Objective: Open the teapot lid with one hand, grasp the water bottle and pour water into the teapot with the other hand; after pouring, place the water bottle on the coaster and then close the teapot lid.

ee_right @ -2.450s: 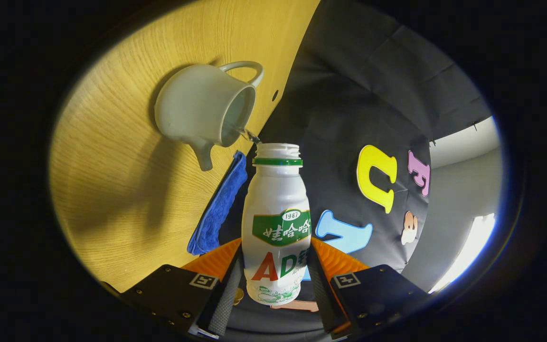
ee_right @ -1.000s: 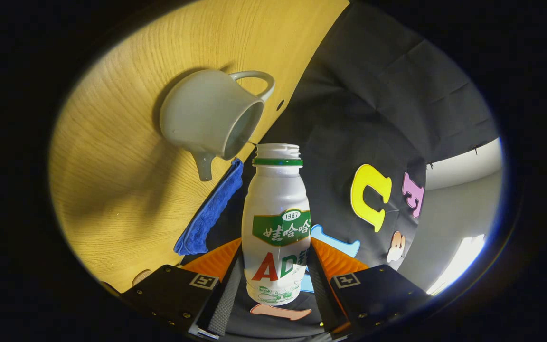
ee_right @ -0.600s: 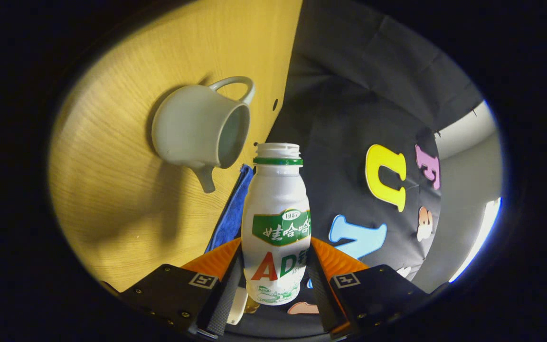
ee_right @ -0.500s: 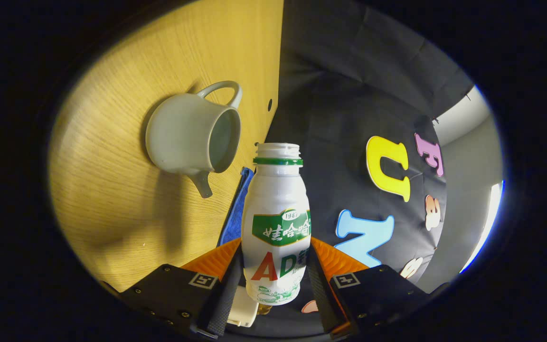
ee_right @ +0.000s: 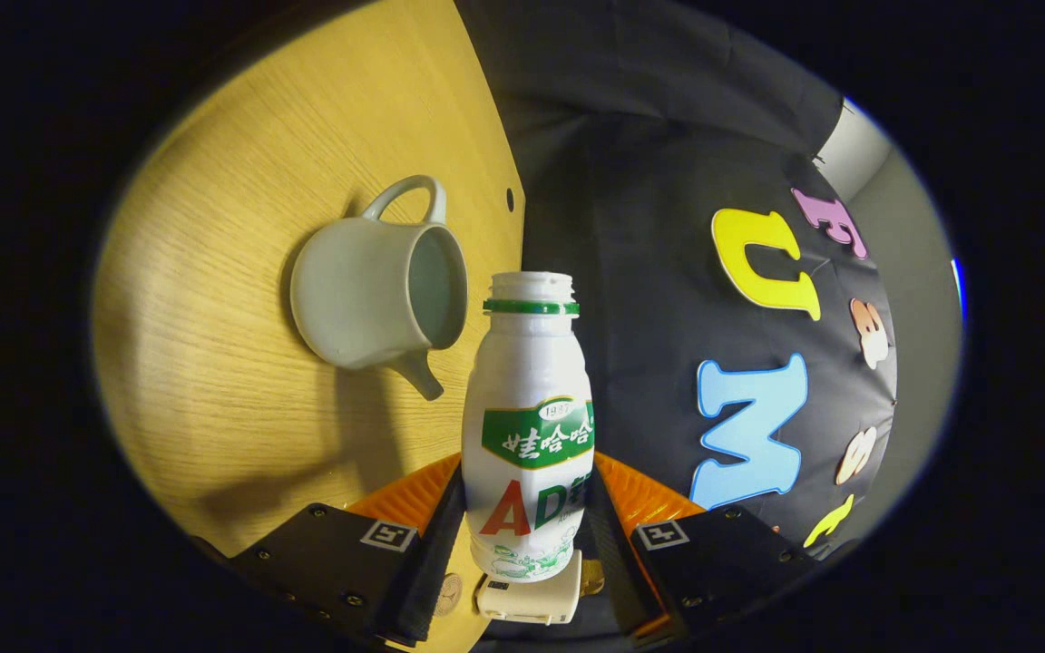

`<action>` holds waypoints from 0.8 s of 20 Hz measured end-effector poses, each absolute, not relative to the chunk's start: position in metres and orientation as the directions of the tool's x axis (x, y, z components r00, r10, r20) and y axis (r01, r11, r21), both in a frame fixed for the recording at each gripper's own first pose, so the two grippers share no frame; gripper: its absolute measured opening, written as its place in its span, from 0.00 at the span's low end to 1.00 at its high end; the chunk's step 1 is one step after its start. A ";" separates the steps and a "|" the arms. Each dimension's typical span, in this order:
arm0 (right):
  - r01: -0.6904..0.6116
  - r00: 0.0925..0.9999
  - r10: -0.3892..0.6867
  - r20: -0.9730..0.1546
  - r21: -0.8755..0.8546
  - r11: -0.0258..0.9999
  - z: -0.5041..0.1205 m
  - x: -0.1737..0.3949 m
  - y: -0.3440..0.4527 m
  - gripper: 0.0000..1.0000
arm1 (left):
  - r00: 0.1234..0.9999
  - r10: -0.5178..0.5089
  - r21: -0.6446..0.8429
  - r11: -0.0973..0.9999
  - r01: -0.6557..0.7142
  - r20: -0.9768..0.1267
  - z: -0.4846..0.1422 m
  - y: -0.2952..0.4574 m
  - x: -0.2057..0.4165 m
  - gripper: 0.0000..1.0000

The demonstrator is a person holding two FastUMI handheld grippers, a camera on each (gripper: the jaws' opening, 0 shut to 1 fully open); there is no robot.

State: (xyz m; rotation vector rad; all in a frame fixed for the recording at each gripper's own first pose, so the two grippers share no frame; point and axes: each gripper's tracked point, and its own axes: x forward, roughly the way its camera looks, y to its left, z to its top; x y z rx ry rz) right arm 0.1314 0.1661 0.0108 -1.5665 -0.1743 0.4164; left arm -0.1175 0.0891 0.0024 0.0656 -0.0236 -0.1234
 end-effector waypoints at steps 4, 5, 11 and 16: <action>-0.218 0.910 0.390 -0.143 -0.964 0.155 0.020 0.130 0.163 0.73 | 0.992 -0.126 0.040 0.991 0.125 0.023 0.003 0.090 -0.118 0.17; -0.232 0.907 0.401 -0.129 -0.948 0.220 0.026 0.128 0.164 0.73 | 0.992 -0.126 0.030 0.992 0.125 0.021 0.002 0.092 -0.117 0.17; -0.286 0.902 0.430 -0.024 -0.780 0.557 0.062 0.096 0.135 0.73 | 0.995 -0.102 -0.029 0.994 0.103 0.022 0.002 0.100 -0.099 0.17; -0.273 0.928 0.366 0.070 -0.540 0.796 0.086 0.090 0.084 0.72 | 0.996 -0.063 -0.025 0.998 0.065 0.067 0.027 0.113 -0.067 0.17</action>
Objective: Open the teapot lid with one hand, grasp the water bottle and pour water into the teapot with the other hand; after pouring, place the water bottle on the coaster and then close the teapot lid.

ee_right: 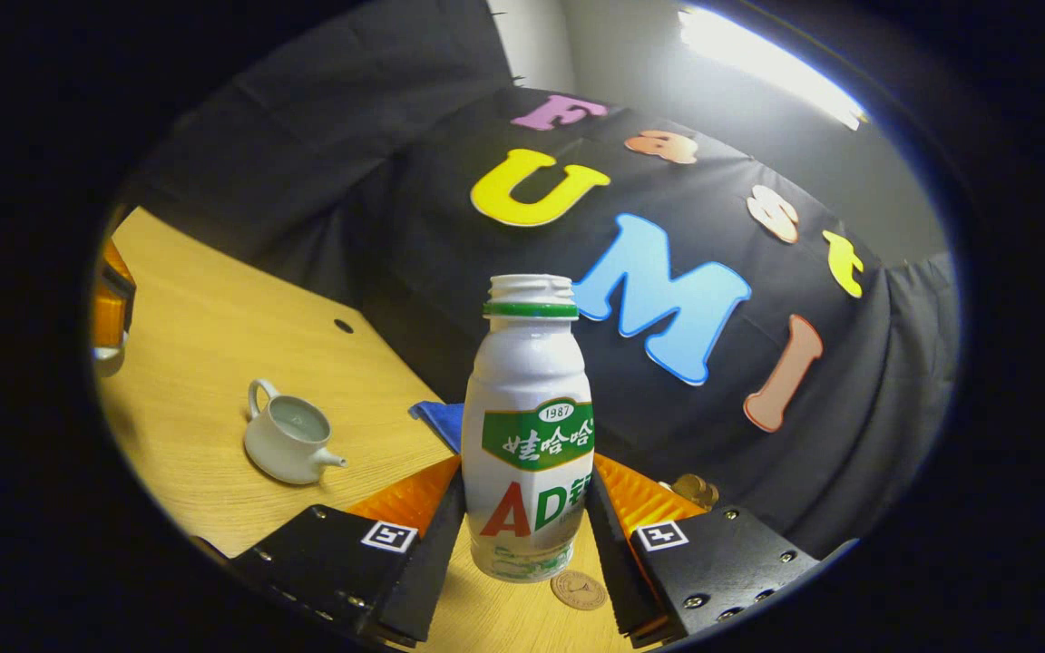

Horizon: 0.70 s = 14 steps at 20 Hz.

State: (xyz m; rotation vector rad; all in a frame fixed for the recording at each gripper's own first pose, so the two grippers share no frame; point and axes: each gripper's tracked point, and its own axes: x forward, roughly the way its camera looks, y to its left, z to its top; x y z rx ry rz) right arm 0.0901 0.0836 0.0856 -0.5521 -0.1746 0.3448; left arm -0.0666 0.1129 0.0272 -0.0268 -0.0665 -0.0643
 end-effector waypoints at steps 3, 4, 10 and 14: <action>-0.291 0.947 0.321 0.025 -0.358 0.887 0.074 0.094 0.050 0.72 | 0.994 -0.071 -0.052 0.996 0.075 0.079 0.042 0.109 -0.031 0.17; -0.289 0.951 0.309 0.016 -0.308 0.906 0.071 0.093 0.037 0.72 | 0.994 -0.074 -0.060 0.995 0.079 0.081 0.045 0.108 -0.018 0.13; -0.256 0.964 0.263 0.031 -0.157 0.954 0.050 0.098 -0.009 0.72 | 0.998 -0.039 -0.050 0.998 0.042 0.059 0.041 0.120 0.046 0.17; -0.241 0.967 0.249 0.061 -0.113 0.964 0.048 0.095 -0.023 0.72 | 0.999 -0.039 -0.045 0.998 0.040 0.012 0.025 0.121 0.092 0.17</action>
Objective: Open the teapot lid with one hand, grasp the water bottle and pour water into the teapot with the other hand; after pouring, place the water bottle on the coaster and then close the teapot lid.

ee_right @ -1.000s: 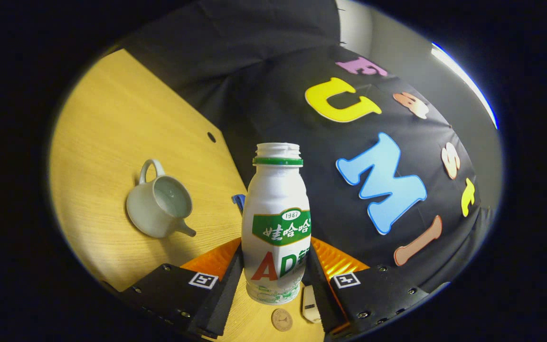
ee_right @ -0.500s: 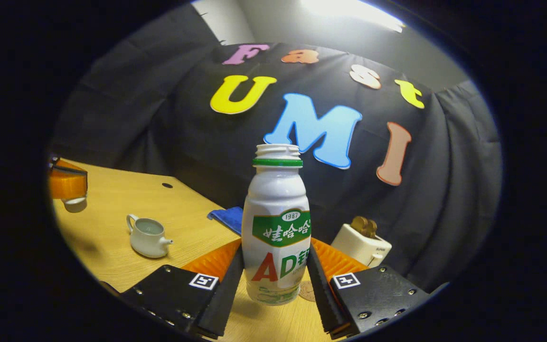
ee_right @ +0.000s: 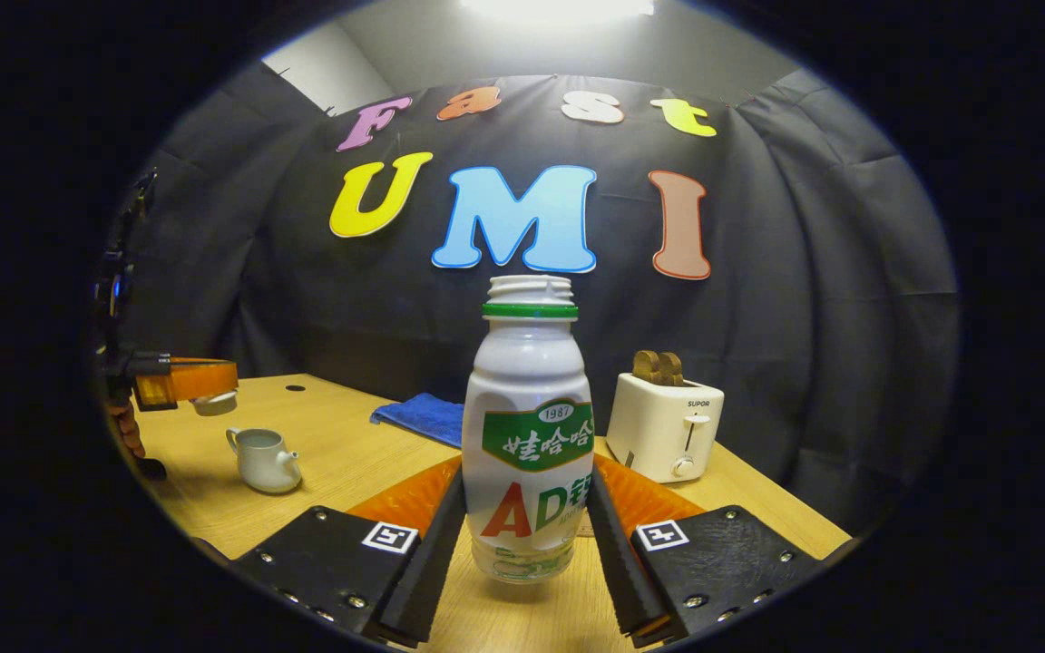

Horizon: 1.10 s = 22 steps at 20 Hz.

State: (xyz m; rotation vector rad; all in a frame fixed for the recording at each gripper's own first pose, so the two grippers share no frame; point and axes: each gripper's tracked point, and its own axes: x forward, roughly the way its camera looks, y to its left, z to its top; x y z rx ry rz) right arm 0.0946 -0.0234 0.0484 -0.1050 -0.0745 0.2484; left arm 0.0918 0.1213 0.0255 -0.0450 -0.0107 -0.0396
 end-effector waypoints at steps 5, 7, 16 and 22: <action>-0.220 0.967 0.231 0.106 -0.098 0.970 0.055 0.091 -0.034 0.73 | 0.999 -0.019 -0.022 1.000 0.019 -0.029 0.005 0.123 0.117 0.17; -0.222 0.968 0.231 0.096 -0.095 0.970 0.050 0.093 -0.036 0.72 | 0.999 -0.019 -0.022 1.000 0.018 -0.045 -0.001 0.122 0.123 0.17; -0.244 0.967 0.248 0.058 -0.075 0.967 0.040 0.096 -0.031 0.73 | 0.996 -0.003 -0.008 1.000 0.003 -0.094 -0.026 0.126 0.136 0.17; -0.244 0.969 0.246 0.025 -0.071 0.967 0.029 0.100 -0.029 0.73 | 0.997 -0.012 -0.041 0.999 0.009 -0.075 -0.020 0.128 0.131 0.24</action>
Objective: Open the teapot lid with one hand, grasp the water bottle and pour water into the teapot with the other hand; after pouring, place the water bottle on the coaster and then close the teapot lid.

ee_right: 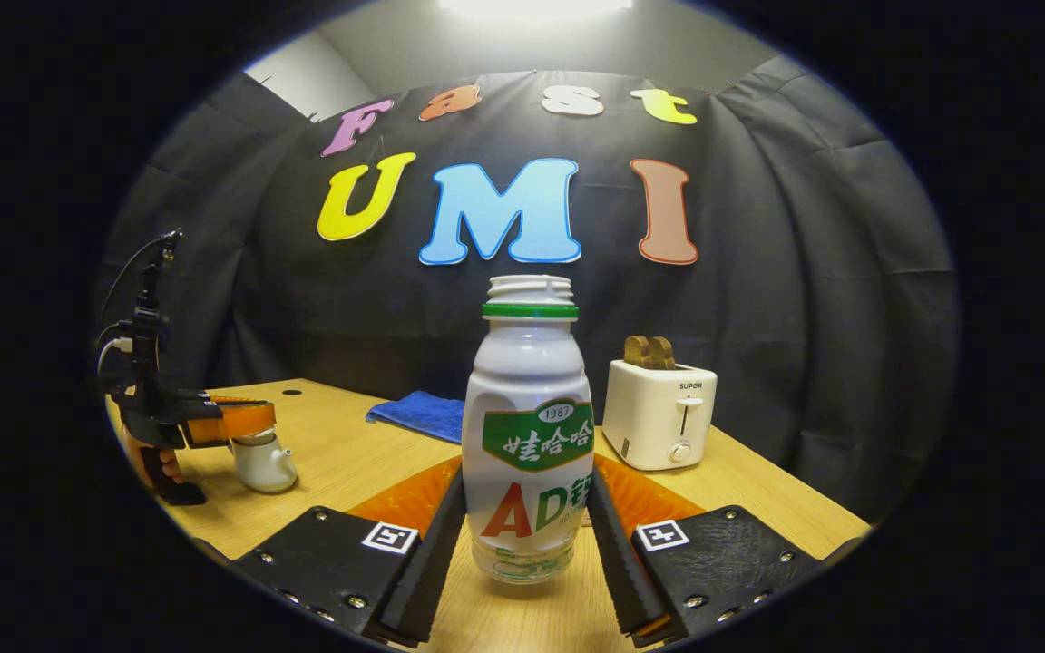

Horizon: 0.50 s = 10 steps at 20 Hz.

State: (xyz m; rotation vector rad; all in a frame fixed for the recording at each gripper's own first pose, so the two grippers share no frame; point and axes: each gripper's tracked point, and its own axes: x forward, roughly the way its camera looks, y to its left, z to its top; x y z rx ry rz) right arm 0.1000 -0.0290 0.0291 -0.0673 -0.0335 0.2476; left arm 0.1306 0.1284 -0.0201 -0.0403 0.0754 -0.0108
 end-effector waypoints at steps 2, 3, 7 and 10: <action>-0.238 0.971 0.239 0.017 -0.073 0.969 0.026 0.102 -0.030 0.72 | 0.997 -0.011 -0.058 0.998 0.007 -0.071 -0.020 0.132 0.129 0.27; -0.235 0.971 0.237 0.017 -0.075 0.969 0.027 0.102 -0.030 0.73 | 0.997 -0.007 -0.062 0.998 0.002 -0.071 -0.020 0.135 0.128 0.29; -0.210 0.977 0.212 0.024 -0.076 0.975 0.030 0.107 -0.039 0.72 | 0.999 0.001 -0.094 0.996 -0.006 -0.049 -0.014 0.139 0.120 0.27; -0.171 0.985 0.171 0.012 -0.039 0.985 0.035 0.120 -0.051 0.73 | 1.000 -0.006 -0.073 0.997 0.006 -0.010 0.004 0.132 0.110 0.37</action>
